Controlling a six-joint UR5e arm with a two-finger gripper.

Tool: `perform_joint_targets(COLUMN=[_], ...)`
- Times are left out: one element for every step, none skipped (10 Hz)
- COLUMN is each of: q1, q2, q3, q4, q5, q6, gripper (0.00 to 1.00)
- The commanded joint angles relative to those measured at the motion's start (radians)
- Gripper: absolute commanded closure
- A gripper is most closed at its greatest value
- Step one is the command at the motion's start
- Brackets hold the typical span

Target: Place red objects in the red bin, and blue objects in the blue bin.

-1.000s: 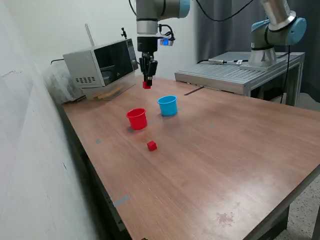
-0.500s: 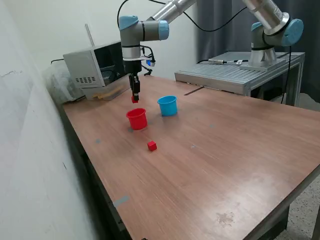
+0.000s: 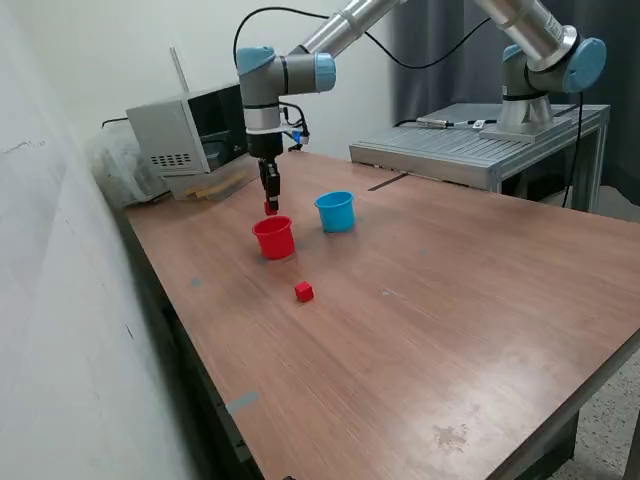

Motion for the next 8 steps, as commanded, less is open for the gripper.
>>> perform_joint_targets(q1=[0.0, 0.0, 0.0, 0.001, 0.003, 0.013, 0.015, 0.029], q2=[0.0, 0.0, 0.0, 0.0, -0.009, -0.065, -0.146, -0.232], q3=[0.002, 0.004, 0.004, 0.004, 0.007, 0.015, 0.063, 0.103], q4=[-0.002, -0.002, -0.002, -0.002, -0.001, 0.013, 0.017, 0.048], q5=[0.0, 0.0, 0.002, 0.002, 0.0, -0.001, -0.001, -0.001], q6=[0.0, 0.0, 0.0, -0.001, -0.001, -0.003, -0.005, -0.008], gripper=[0.0, 0.0, 0.0, 0.0, 0.0, 0.0, 0.0, 0.0])
